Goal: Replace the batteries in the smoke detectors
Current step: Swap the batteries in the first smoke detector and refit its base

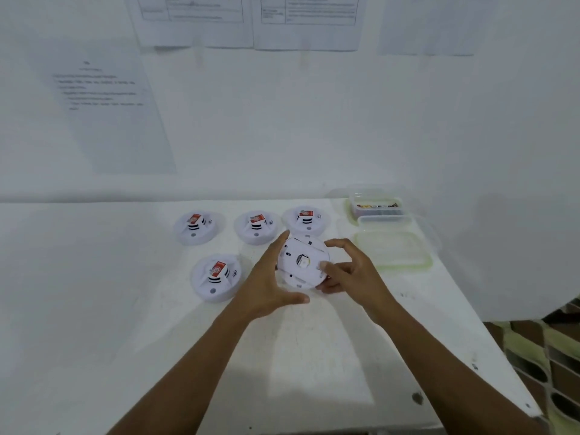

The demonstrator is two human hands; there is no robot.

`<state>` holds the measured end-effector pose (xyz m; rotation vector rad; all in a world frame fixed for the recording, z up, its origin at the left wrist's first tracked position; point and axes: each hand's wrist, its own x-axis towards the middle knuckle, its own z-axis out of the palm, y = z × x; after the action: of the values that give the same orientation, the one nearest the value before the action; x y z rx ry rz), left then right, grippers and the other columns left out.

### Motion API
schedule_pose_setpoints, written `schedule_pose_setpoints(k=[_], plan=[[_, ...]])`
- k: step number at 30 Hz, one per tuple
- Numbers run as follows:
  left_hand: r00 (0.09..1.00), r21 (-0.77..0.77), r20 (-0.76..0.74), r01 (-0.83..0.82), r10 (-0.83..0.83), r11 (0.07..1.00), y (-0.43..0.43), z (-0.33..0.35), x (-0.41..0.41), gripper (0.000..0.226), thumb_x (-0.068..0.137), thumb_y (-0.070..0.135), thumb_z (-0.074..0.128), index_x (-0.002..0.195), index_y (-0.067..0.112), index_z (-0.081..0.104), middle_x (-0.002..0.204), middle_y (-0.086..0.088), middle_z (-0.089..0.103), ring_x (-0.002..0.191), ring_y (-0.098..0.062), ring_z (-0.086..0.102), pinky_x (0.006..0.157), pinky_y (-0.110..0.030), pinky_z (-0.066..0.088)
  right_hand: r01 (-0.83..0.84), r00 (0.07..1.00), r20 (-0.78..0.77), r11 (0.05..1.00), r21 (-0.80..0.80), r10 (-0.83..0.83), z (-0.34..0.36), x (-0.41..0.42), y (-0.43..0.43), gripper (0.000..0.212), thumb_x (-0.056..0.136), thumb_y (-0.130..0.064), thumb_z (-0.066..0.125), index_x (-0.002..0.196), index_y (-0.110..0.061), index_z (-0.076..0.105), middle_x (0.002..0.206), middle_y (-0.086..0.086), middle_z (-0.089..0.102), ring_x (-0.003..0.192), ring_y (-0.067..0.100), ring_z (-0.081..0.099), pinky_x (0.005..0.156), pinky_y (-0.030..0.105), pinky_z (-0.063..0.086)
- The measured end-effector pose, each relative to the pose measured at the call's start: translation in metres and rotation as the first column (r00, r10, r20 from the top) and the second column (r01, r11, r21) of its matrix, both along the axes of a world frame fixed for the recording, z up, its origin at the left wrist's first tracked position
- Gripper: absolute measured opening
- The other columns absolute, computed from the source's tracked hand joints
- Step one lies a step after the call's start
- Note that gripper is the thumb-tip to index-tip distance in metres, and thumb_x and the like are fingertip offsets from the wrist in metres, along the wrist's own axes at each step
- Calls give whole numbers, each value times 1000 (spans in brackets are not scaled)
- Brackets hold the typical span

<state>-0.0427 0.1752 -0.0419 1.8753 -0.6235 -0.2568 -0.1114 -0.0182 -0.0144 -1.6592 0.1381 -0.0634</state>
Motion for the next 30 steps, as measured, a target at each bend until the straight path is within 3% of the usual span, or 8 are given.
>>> schedule_pose_setpoints(k=[3, 5, 8, 13, 19, 24, 27, 30], plan=[[999, -15, 32, -3, 3, 1000, -3, 0, 2, 105, 59, 20, 92, 138, 41, 28, 135, 30, 42, 125, 12, 40, 94, -10, 42, 29, 999, -22, 999, -38, -30, 1, 3, -4, 18, 89, -22, 71, 102, -20, 59, 93, 14, 74, 77, 31, 73, 70, 42, 61], [999, -23, 50, 13, -12, 1000, -4, 1, 5, 97, 58, 17, 92, 134, 38, 35, 130, 23, 50, 123, 3, 46, 96, -22, 48, 53, 998, -16, 989, -139, -56, 1, 8, -10, 16, 88, -23, 72, 95, -18, 58, 96, 8, 74, 79, 24, 72, 68, 35, 60], [997, -87, 54, 52, -47, 995, -6, 3, 8, 95, 61, 14, 90, 139, 26, 37, 134, 11, 52, 127, -12, 47, 98, -36, 50, 28, 999, -41, 999, -47, -30, 4, 12, -16, 21, 88, -17, 72, 106, -21, 61, 91, 15, 72, 79, 27, 70, 72, 38, 59], [998, -125, 45, 58, -53, 990, -15, 8, 11, 101, 58, 6, 91, 139, 22, 33, 132, 19, 50, 127, -7, 46, 96, -23, 48, -18, 998, -52, 988, 152, 26, 11, 7, -7, 39, 88, -13, 72, 123, -27, 62, 93, 29, 67, 81, 31, 69, 78, 44, 60], [996, -99, 83, 39, -31, 994, -13, 8, 18, 100, 54, 21, 93, 137, 23, 37, 133, 13, 52, 126, -12, 48, 100, -32, 48, 38, 998, -54, 989, 145, -30, 16, 6, -1, 35, 87, -11, 72, 117, -24, 61, 97, 21, 70, 85, 32, 72, 77, 46, 61], [992, -54, 114, 60, -53, 997, -12, 4, 19, 102, 54, 20, 94, 138, 25, 36, 132, 14, 51, 125, -11, 48, 99, -29, 48, 5, 999, -47, 996, -92, -10, 19, 11, -5, 27, 83, -15, 76, 105, -21, 60, 109, 3, 70, 86, 21, 73, 73, 41, 62], [988, -33, 147, 62, -56, 998, -14, 5, 21, 94, 54, 27, 92, 131, 33, 38, 127, 18, 52, 119, -12, 52, 95, -28, 50, 74, 996, 79, 897, -435, -44, 16, 17, -4, 37, 80, -22, 79, 111, -24, 60, 116, -11, 64, 91, 12, 69, 71, 26, 59], [990, -39, 130, 54, -48, 998, -16, 9, 23, 91, 55, 36, 88, 129, 38, 37, 126, 15, 52, 117, -11, 53, 93, -25, 51, 138, 975, 221, 822, -552, -15, 12, 23, 4, 46, 76, -35, 81, 116, -22, 63, 117, -11, 61, 103, 11, 63, 79, 25, 57]])
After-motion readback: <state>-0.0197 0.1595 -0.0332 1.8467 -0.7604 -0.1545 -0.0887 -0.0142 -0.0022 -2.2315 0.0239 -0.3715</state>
